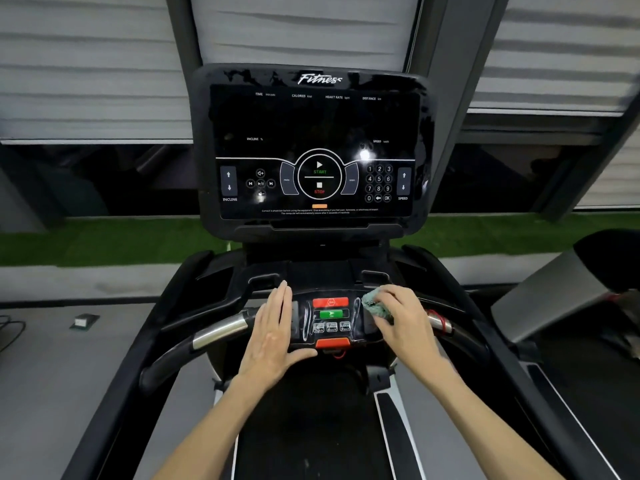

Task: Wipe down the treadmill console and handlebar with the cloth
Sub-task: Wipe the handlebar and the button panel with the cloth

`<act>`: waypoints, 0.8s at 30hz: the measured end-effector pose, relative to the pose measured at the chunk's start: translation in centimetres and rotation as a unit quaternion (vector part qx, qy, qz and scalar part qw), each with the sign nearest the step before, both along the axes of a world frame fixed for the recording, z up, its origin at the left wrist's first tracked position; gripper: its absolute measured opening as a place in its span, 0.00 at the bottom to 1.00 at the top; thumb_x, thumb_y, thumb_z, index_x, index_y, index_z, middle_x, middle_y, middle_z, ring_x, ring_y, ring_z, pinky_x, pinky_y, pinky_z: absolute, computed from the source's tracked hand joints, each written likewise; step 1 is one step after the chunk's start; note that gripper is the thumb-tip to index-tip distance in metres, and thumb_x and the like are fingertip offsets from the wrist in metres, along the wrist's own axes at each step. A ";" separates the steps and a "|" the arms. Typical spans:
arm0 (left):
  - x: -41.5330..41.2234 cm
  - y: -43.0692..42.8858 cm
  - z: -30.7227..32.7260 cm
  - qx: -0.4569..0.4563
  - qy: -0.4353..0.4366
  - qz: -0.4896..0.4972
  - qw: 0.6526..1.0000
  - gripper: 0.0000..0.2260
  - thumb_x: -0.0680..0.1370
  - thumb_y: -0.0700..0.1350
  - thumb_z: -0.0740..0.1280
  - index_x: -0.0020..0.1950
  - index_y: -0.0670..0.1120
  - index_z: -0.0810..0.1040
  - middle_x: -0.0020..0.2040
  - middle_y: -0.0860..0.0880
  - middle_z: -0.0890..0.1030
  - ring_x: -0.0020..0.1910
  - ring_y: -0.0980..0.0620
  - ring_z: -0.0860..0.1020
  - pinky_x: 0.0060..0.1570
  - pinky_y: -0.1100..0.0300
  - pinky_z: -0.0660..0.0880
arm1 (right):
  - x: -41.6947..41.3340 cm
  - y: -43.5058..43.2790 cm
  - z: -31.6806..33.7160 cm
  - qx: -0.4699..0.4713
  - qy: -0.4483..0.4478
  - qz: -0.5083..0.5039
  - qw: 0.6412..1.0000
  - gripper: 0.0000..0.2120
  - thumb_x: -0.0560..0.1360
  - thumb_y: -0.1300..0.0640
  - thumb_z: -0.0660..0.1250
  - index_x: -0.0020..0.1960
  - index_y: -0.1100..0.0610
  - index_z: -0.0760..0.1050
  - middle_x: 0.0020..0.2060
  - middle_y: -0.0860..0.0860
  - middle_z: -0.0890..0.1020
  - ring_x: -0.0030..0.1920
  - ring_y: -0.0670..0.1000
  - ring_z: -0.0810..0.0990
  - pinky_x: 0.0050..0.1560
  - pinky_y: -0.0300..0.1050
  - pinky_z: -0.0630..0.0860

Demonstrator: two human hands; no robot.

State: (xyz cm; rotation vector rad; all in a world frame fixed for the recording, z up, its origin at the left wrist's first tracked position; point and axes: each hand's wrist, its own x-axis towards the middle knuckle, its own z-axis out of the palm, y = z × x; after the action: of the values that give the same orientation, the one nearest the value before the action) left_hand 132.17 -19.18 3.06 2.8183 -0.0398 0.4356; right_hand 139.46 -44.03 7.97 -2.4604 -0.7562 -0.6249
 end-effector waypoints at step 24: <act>-0.2 0.1 0.1 -0.011 -0.030 -0.001 0.999 0.54 0.64 0.67 0.73 0.79 0.42 0.52 0.79 0.46 0.56 0.76 0.48 0.58 0.74 0.50 0.59 | 0.5 -1.2 -1.7 -0.080 -0.020 0.080 0.993 0.19 0.67 0.66 0.76 0.57 0.60 0.78 0.44 0.55 0.73 0.38 0.50 0.71 0.31 0.38 0.68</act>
State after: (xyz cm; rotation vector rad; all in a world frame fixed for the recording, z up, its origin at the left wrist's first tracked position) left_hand 131.99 -19.04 3.20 2.7824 -0.0483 0.5157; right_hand 139.97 -45.26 6.29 -2.5038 -1.0447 -0.5736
